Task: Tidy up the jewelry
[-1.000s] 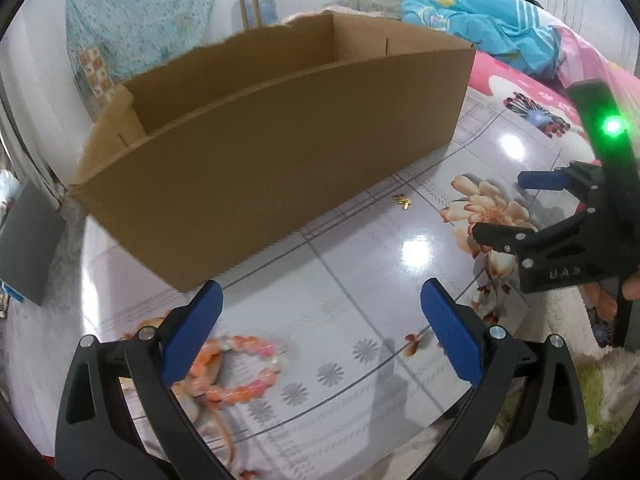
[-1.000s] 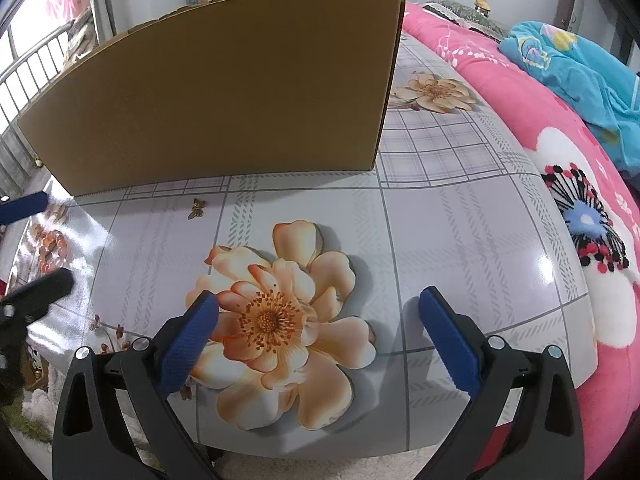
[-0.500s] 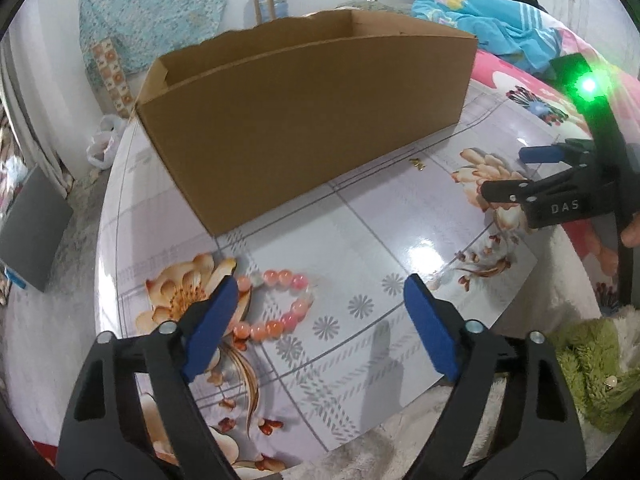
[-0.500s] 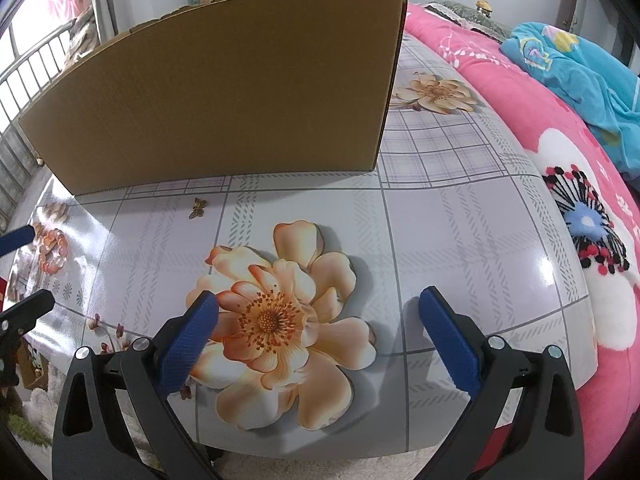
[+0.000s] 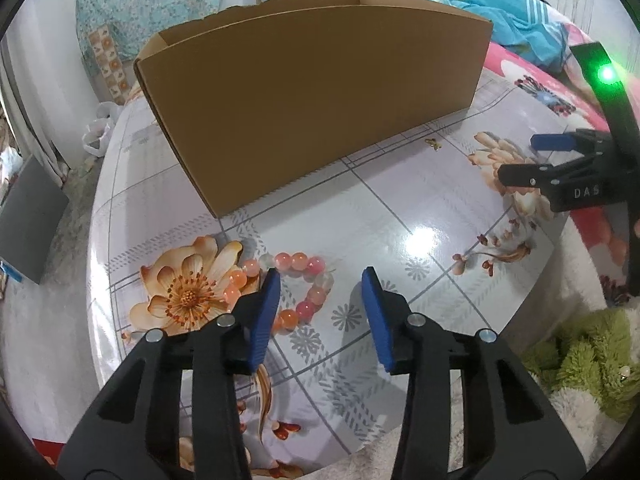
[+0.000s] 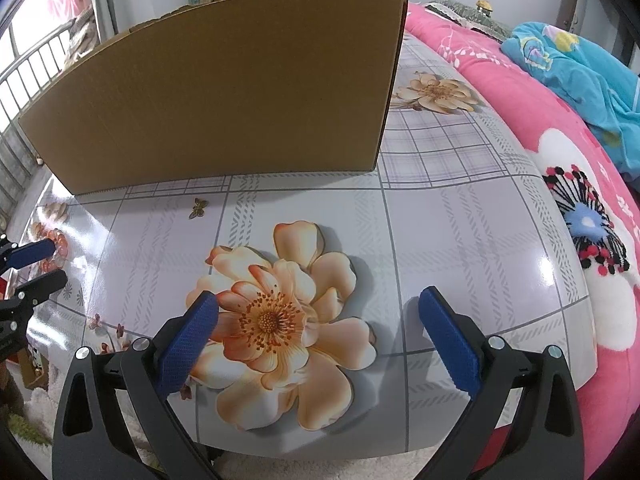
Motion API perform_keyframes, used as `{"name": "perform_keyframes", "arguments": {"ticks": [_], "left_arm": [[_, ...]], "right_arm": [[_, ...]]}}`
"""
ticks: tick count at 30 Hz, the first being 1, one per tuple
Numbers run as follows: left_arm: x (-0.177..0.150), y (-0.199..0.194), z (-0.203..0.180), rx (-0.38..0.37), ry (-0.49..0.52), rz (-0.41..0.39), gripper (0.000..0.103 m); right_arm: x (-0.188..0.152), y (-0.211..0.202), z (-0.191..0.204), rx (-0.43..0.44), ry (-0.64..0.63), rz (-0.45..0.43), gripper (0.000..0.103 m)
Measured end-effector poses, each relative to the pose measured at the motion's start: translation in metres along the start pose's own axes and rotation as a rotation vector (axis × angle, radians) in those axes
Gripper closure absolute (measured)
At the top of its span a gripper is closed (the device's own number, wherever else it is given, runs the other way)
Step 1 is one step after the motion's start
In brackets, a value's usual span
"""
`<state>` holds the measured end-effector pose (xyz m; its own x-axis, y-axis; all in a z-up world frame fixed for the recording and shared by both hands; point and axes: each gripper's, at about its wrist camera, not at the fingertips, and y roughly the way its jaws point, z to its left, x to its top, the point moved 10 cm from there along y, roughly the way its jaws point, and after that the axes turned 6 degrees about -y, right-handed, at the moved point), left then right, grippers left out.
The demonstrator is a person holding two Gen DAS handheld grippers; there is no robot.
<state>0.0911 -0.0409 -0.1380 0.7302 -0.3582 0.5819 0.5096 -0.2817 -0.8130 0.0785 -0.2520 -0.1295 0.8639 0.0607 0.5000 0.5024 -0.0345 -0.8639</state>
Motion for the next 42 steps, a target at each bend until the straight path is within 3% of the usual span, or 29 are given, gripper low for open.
{"name": "perform_keyframes", "arguments": {"ticks": [4,11,16,21,25,29,34,42], "left_arm": [[0.002,0.002,0.002,-0.029,-0.016,0.016,0.068],[0.004,0.003,0.017,-0.008,-0.051,0.040,0.094],[0.005,0.004,0.016,-0.021,-0.062,0.034,0.095],[0.010,0.007,-0.017,-0.102,-0.035,0.022,0.095],[0.013,0.010,-0.045,-0.169,-0.008,0.017,0.095],[0.013,0.010,-0.059,-0.180,0.031,0.006,0.095],[0.014,0.010,-0.059,-0.197,0.012,0.007,0.095],[0.014,0.008,-0.053,-0.222,-0.006,0.002,0.095]], "right_arm": [[0.000,0.000,0.000,-0.001,0.002,0.003,0.006],[-0.001,-0.001,0.001,0.002,-0.004,-0.013,0.006],[-0.003,-0.004,0.002,0.022,-0.032,-0.032,0.006],[0.004,-0.018,0.001,0.097,0.018,-0.091,0.006],[0.021,-0.034,0.014,0.131,-0.028,-0.163,0.006],[0.033,-0.033,0.039,0.205,-0.086,-0.170,0.014],[0.041,-0.014,0.056,0.229,-0.135,-0.135,0.024],[0.051,0.000,0.071,0.280,-0.193,-0.110,0.049]]}}
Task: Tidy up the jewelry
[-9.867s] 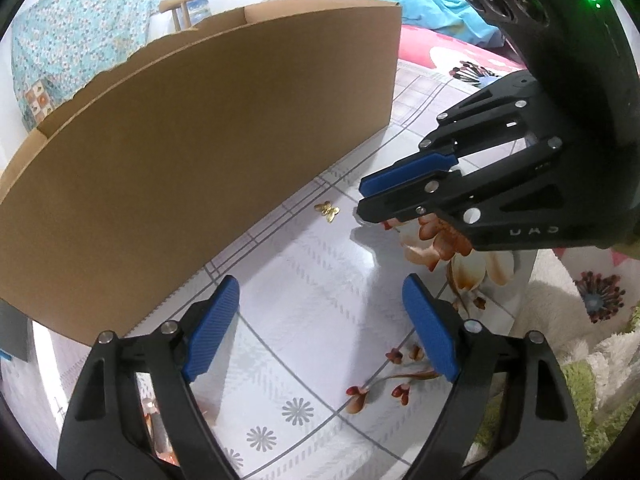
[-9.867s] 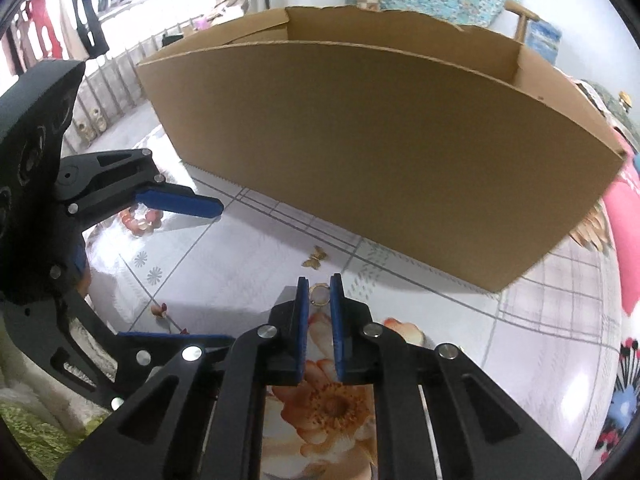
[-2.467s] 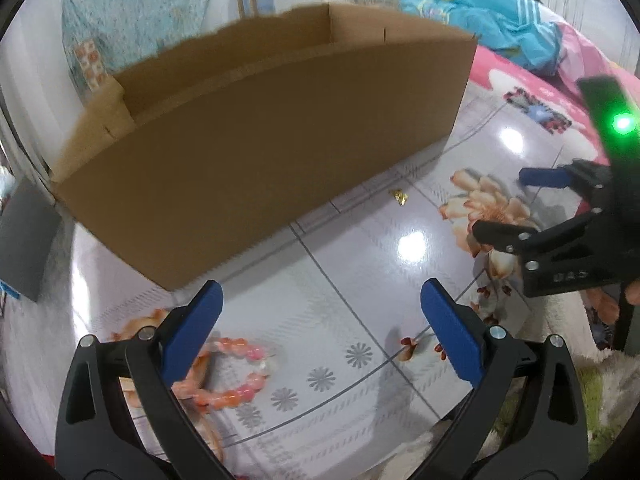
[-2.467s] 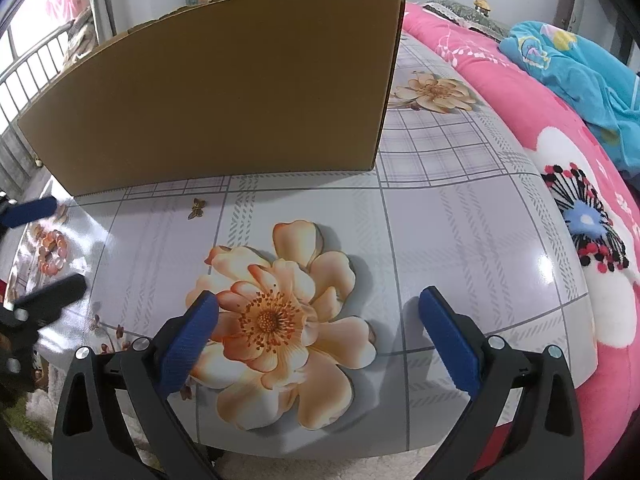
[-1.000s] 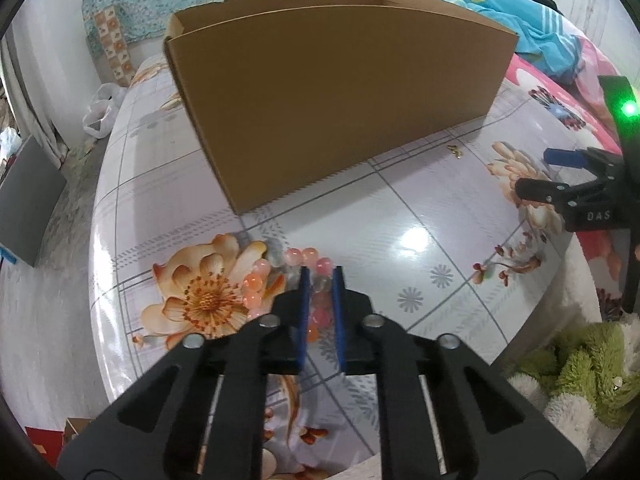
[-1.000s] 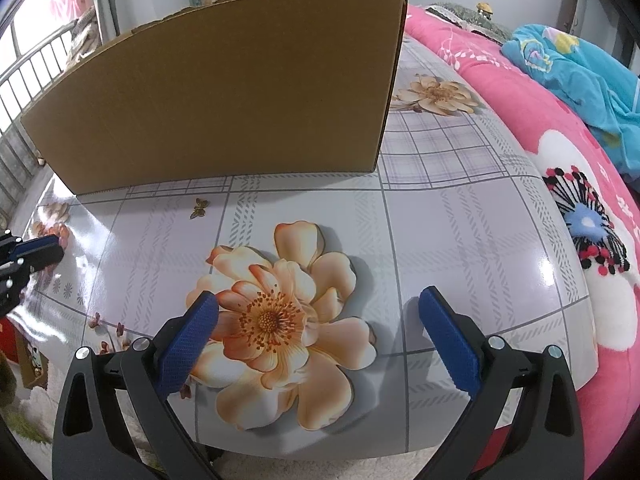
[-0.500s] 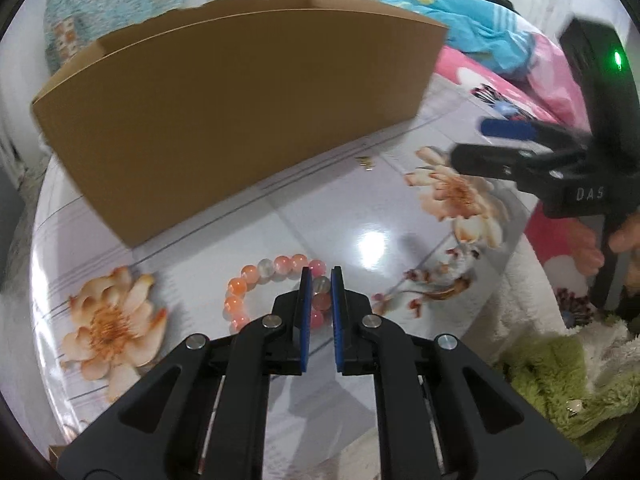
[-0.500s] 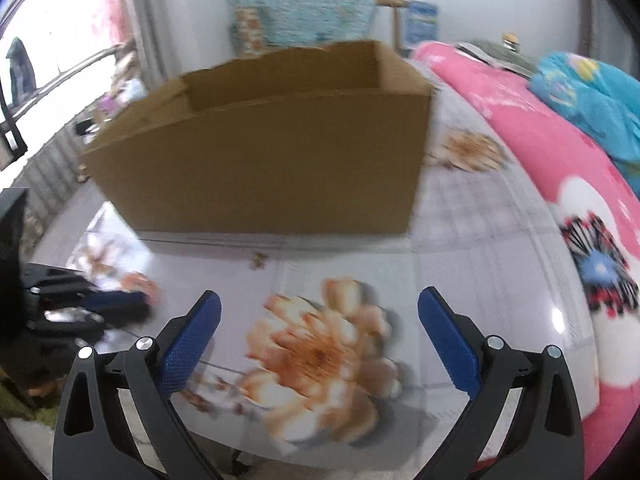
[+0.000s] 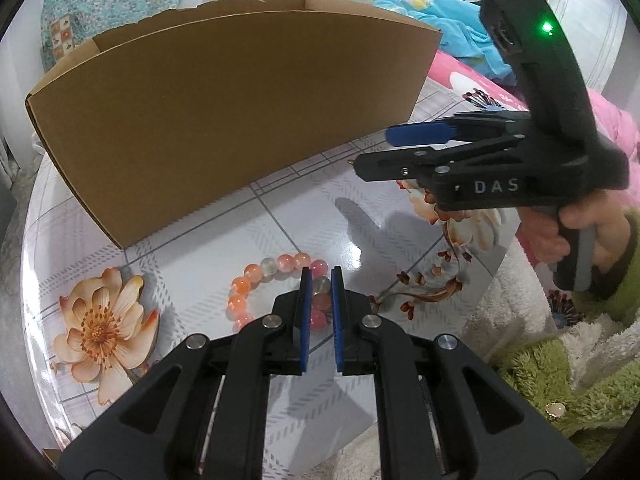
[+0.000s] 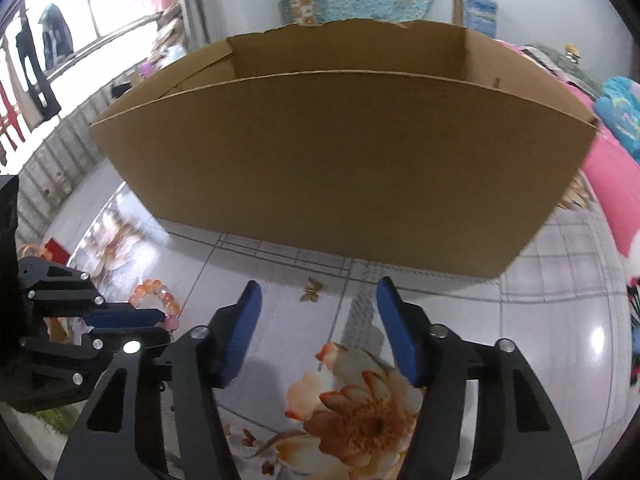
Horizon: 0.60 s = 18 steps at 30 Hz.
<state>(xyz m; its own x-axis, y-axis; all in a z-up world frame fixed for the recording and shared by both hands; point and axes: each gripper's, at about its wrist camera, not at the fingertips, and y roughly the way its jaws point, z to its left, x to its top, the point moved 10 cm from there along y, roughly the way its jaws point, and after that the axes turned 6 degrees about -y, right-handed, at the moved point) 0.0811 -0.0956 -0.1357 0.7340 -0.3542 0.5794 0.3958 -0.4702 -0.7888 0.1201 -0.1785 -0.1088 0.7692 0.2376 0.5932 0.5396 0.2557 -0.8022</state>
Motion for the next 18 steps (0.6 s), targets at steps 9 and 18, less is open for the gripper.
{"name": "perform_keyframes", "arguments": {"ticks": [9,18], "left_arm": [[0.002,0.000,0.002,-0.021,-0.010,0.002,0.095],[0.002,-0.003,0.006,-0.021,-0.013,-0.001,0.095]], "right_arm": [[0.003,0.015,0.011,-0.025,-0.138,0.046,0.073],[-0.005,0.014,0.017,0.013,-0.119,0.059,0.095]]}}
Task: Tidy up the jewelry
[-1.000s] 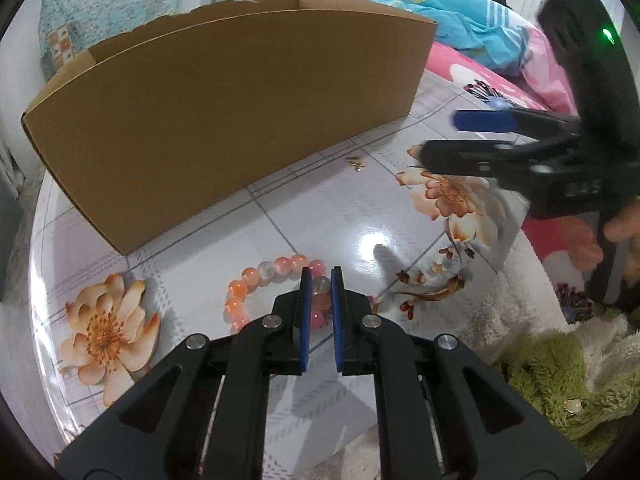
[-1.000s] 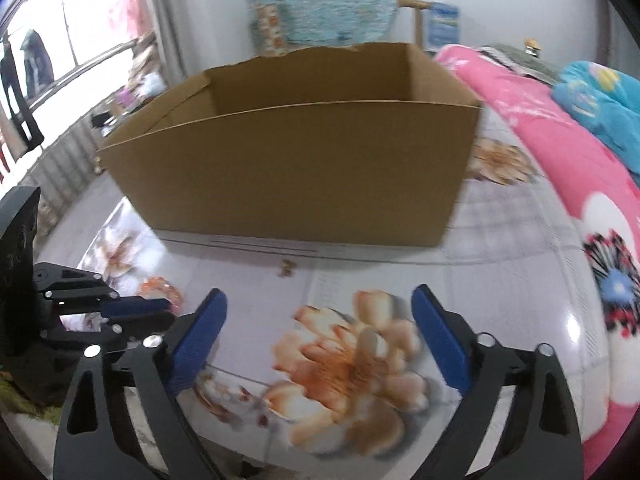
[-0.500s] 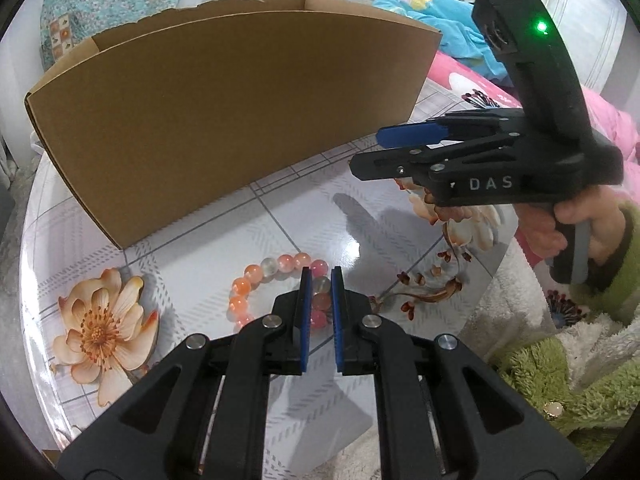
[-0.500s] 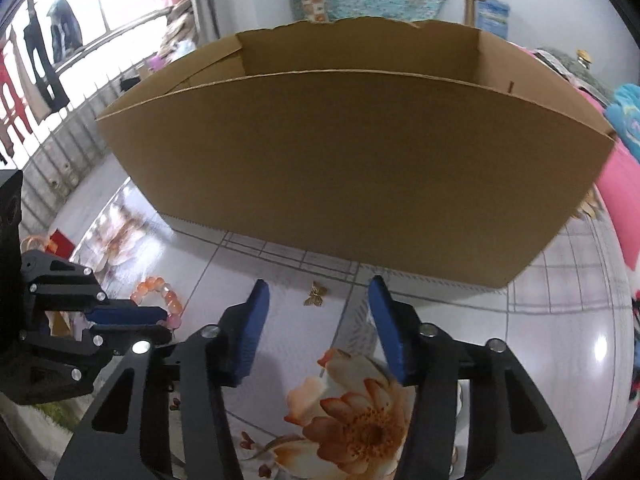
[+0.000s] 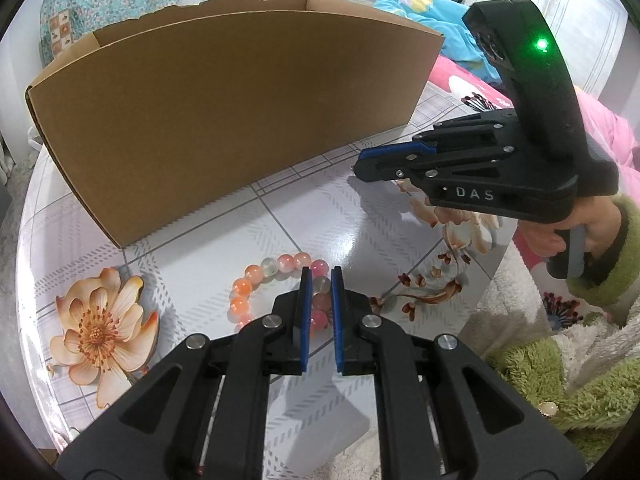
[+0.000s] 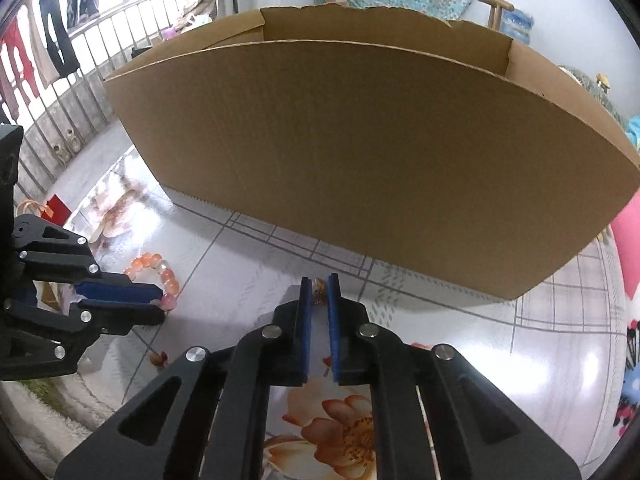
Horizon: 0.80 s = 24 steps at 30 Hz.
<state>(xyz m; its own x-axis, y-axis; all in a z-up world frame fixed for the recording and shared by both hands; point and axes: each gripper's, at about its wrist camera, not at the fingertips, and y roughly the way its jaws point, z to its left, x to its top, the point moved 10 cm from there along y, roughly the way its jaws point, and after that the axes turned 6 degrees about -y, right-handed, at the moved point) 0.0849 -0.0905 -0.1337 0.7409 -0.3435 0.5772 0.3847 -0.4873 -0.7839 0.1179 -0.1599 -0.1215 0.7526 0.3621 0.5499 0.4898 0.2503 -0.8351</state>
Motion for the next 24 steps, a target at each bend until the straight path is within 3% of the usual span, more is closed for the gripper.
{"name": "perform_keyframes", "arguments": {"ticks": [13,21,22,24], "left_arm": [[-0.001,-0.002,-0.002,0.010,0.001,-0.004,0.095],[-0.001,-0.001,-0.003,0.013,0.003,-0.004,0.095],[0.000,0.000,-0.003,0.013,0.001,-0.004,0.095],[0.000,0.000,-0.003,0.009,-0.003,-0.005,0.095]], "right_arm": [[-0.043,-0.033,-0.001,0.023,0.101,0.033,0.098],[-0.024,-0.024,-0.001,0.009,0.135,0.013,0.096],[-0.020,-0.022,0.000,-0.001,0.129,0.008,0.096],[-0.016,-0.018,0.000,-0.021,0.116,0.003,0.083]]}}
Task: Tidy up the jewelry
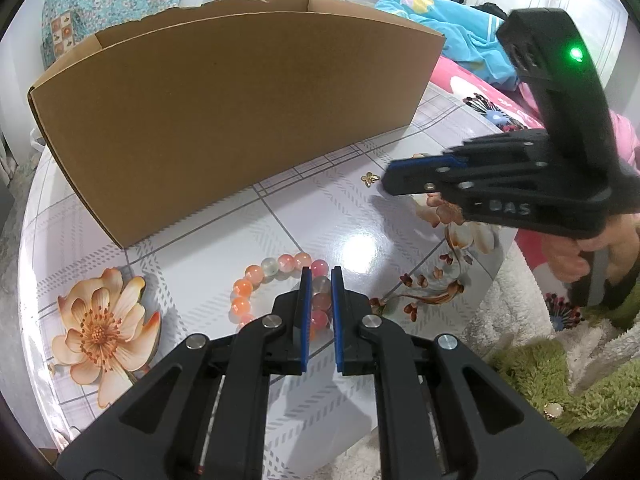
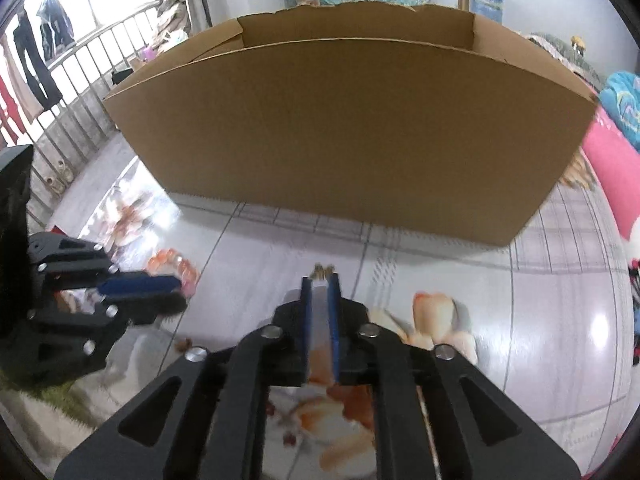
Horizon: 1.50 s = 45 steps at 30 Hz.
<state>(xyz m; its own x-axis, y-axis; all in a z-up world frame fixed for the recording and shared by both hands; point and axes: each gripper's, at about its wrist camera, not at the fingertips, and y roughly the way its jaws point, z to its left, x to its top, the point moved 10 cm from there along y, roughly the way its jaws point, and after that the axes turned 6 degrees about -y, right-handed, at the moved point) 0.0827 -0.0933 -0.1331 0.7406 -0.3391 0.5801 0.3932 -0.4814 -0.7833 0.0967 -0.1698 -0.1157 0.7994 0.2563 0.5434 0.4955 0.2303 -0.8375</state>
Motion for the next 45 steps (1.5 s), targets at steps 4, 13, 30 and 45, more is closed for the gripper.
{"name": "perform_keyframes", "arguments": {"ticks": [4,13,30,45], "left_arm": [[0.000,0.000,0.001,-0.004,-0.002,0.001,0.095],[0.002,-0.002,0.004,-0.012,-0.010,-0.004,0.095],[0.001,-0.004,0.006,-0.011,-0.010,-0.007,0.095],[0.003,-0.005,0.003,-0.001,-0.006,-0.012,0.095]], "right_arm": [[0.006,0.005,0.003,-0.044,-0.056,-0.012,0.076],[0.007,0.007,0.003,-0.052,-0.093,0.003,0.080],[0.009,0.005,0.003,-0.028,-0.050,0.003,0.098],[0.007,-0.009,0.000,-0.027,-0.048,-0.006,0.096]]}}
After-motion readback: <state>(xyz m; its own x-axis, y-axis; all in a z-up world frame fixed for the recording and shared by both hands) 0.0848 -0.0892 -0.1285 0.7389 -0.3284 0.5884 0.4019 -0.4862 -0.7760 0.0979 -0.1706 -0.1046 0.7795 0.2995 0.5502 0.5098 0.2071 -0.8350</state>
